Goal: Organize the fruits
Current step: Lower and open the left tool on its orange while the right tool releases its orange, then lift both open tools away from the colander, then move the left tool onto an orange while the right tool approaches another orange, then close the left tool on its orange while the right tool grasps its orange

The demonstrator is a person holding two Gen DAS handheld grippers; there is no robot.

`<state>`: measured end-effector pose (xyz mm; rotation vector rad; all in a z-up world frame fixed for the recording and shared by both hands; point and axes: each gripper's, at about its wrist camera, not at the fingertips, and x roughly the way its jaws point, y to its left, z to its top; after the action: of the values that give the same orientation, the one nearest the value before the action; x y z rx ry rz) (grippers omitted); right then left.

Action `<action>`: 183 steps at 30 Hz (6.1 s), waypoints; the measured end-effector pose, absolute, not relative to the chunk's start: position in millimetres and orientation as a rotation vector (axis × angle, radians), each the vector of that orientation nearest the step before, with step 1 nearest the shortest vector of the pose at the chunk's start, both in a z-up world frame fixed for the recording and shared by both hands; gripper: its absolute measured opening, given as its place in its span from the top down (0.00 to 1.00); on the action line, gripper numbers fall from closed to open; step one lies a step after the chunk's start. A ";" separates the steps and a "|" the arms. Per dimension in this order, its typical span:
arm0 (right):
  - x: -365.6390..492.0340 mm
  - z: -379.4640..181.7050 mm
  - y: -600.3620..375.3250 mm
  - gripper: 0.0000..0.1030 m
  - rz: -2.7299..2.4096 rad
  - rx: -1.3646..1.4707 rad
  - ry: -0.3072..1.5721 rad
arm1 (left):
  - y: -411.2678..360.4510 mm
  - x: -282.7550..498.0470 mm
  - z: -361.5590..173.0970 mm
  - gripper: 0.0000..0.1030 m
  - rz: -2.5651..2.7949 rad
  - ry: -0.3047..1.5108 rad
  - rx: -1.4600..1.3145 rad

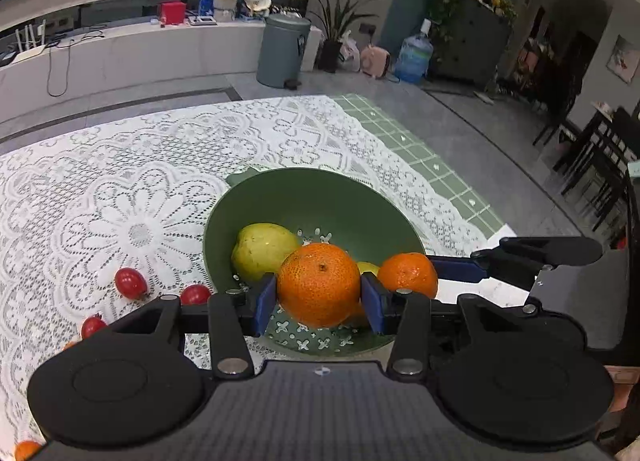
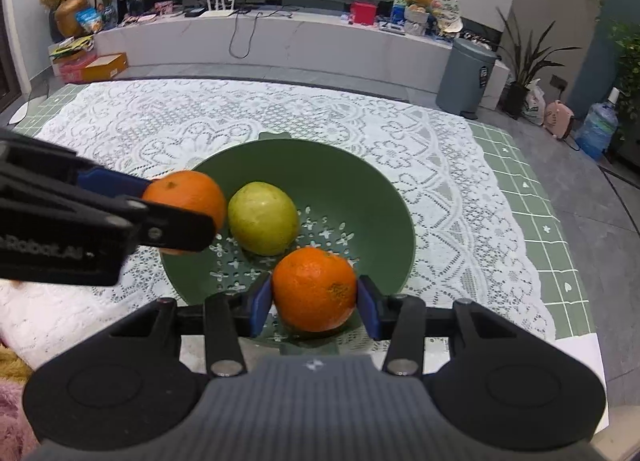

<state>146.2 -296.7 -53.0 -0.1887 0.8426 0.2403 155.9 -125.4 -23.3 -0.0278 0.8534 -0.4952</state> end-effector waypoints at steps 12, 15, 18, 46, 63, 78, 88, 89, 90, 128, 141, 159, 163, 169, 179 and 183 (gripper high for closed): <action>175.1 -60.0 -302.1 0.58 0.282 -0.282 0.957 | -143.4 182.0 -37.6 0.50 -0.549 0.946 0.038; 180.7 -61.1 -299.0 0.58 0.291 -0.320 0.971 | -144.2 188.3 -42.0 0.50 -0.558 0.971 0.046; 187.6 -59.8 -297.1 0.58 0.295 -0.349 0.982 | -145.5 194.7 -46.3 0.50 -0.565 0.992 0.058; 200.7 -57.5 -281.1 0.58 0.330 -0.505 1.064 | -150.5 208.1 -74.7 0.49 -0.516 1.078 0.221; 200.2 -57.6 -286.6 0.57 0.298 -0.466 1.075 | -141.1 197.0 -51.5 0.44 -0.509 1.024 0.185; 217.6 -60.9 -292.7 0.57 0.179 -0.411 1.017 | -102.6 183.6 -27.0 0.44 -0.406 0.976 0.094; 210.4 -41.8 -279.7 0.55 0.179 -0.373 0.919 | -78.3 169.5 -19.5 0.44 -0.355 0.951 0.057; 208.7 -39.8 -277.8 0.55 0.179 -0.367 0.909 | -75.6 167.6 -18.5 0.44 -0.350 0.947 0.053; 207.0 -37.5 -275.8 0.53 0.181 -0.358 0.900 | -72.5 165.8 -17.4 0.43 -0.345 0.943 0.049; 92.4 -72.5 -146.2 0.37 0.474 -0.181 0.799 | 56.2 69.7 -23.1 0.41 -0.122 0.931 -0.216; 109.2 -86.9 -135.4 0.37 0.533 -0.168 0.833 | 70.8 87.0 -58.7 0.41 0.139 1.106 -0.202; 138.2 -93.9 -115.4 0.37 0.571 -0.182 0.846 | 67.2 124.3 -97.0 0.41 0.215 1.232 -0.096; 143.9 -94.1 -108.1 0.37 0.580 -0.201 0.841 | 69.2 127.2 -102.3 0.41 0.209 1.240 -0.100; 151.0 -94.3 -96.6 0.44 0.587 -0.233 0.830 | 73.3 128.6 -105.0 0.51 0.192 1.226 -0.113; 163.0 -97.1 -83.8 0.49 0.587 -0.257 0.828 | 77.1 128.7 -98.0 0.53 0.115 1.114 -0.167; 165.2 -98.9 -79.3 0.49 0.621 -0.280 0.818 | 85.1 129.8 -96.7 0.53 0.128 1.084 -0.217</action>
<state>165.2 -79.3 -98.9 -0.2798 0.8181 0.6214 129.8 85.1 -96.7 -0.2166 1.0839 0.1275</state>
